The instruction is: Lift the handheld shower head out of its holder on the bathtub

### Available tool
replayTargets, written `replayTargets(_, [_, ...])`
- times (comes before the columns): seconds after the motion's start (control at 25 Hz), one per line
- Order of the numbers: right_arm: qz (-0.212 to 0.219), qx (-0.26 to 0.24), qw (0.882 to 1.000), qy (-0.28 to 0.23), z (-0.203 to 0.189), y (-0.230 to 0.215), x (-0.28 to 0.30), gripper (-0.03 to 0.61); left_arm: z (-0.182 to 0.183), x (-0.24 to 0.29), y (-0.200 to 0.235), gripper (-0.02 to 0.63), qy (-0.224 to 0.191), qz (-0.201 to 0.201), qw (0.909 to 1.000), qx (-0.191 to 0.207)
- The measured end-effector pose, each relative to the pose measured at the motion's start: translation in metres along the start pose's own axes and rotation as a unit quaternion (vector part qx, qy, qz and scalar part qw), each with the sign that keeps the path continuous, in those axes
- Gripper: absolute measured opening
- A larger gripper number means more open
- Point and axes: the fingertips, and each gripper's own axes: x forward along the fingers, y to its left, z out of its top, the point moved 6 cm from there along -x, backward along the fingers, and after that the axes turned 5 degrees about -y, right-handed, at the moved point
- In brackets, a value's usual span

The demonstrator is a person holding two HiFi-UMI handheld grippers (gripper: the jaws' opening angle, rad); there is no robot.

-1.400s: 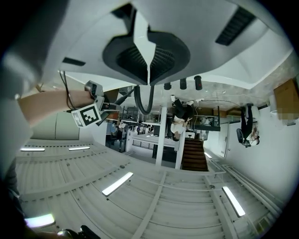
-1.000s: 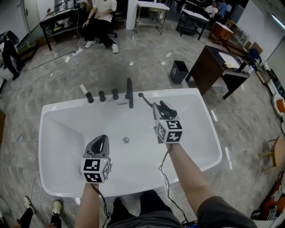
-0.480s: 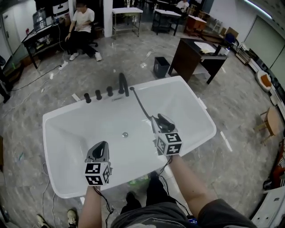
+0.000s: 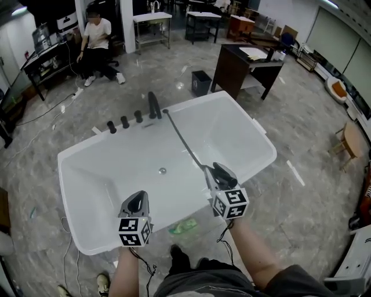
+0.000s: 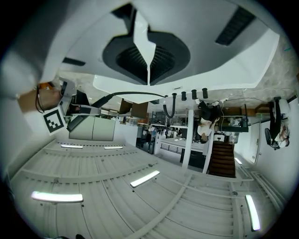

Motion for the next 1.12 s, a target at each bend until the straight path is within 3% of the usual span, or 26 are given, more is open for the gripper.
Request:
replayTargets(0.2, [-0.011, 0.014, 0.999, -0.044, 0.022, -0.014, -0.053, 0.13, -0.007, -0.014, -0.047, 0.025, 0.0, -0.016, 0.9998, 0.012])
replayTargets(0.56, [0.011, 0.009, 0.996, -0.085, 0.051, -0.032, -0.185, 0.13, -0.012, -0.078, -0.147, 0.025, -0.019, -0.017, 0.9994, 0.023])
replayTargets(1.12, [0.02, -0.004, 0.997, -0.08, 0.024, -0.038, -0.357, 0.13, -0.061, -0.185, -0.26, 0.025, -0.016, -0.016, 0.9996, 0.016])
